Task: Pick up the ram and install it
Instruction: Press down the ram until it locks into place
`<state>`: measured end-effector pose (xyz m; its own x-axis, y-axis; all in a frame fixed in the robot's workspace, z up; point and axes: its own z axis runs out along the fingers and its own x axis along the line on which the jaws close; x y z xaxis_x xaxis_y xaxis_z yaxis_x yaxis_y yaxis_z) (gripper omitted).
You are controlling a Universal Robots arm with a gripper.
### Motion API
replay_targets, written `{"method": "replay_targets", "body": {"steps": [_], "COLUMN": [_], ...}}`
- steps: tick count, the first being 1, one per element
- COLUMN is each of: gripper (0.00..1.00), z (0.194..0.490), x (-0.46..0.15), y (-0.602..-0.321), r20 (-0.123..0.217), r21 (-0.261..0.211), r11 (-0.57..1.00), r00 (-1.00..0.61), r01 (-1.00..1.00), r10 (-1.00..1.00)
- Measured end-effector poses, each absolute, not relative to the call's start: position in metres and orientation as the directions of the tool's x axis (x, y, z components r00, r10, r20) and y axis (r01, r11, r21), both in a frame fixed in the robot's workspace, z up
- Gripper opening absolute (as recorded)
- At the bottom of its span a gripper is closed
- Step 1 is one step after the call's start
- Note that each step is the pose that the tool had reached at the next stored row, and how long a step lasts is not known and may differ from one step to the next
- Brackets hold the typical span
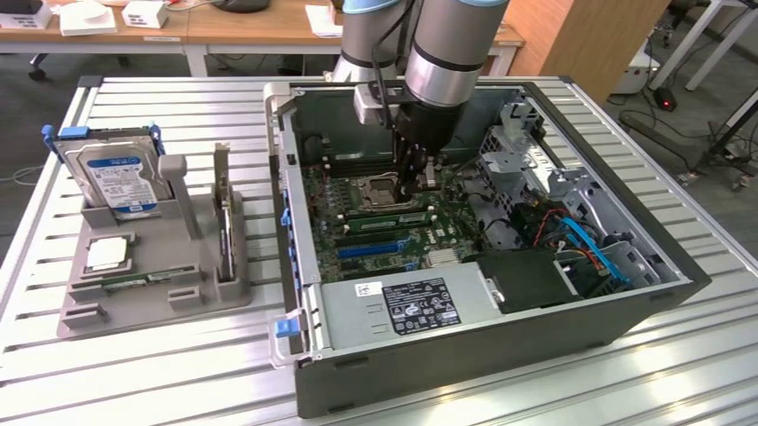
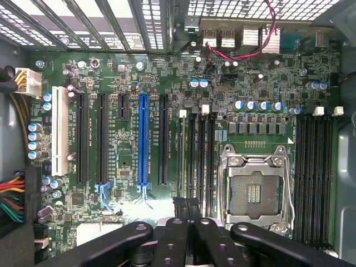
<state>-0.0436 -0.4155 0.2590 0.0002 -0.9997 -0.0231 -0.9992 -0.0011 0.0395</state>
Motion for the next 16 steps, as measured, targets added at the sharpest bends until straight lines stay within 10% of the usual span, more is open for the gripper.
{"method": "replay_targets", "body": {"steps": [16], "gripper": [0.09], "z": [0.2589], "x": [-0.0438], "y": [-0.4155], "r20": [-0.023], "r21": [0.039], "r11": [0.203], "r00": [-0.204], "r01": [-0.978], "r10": [-0.979]}}
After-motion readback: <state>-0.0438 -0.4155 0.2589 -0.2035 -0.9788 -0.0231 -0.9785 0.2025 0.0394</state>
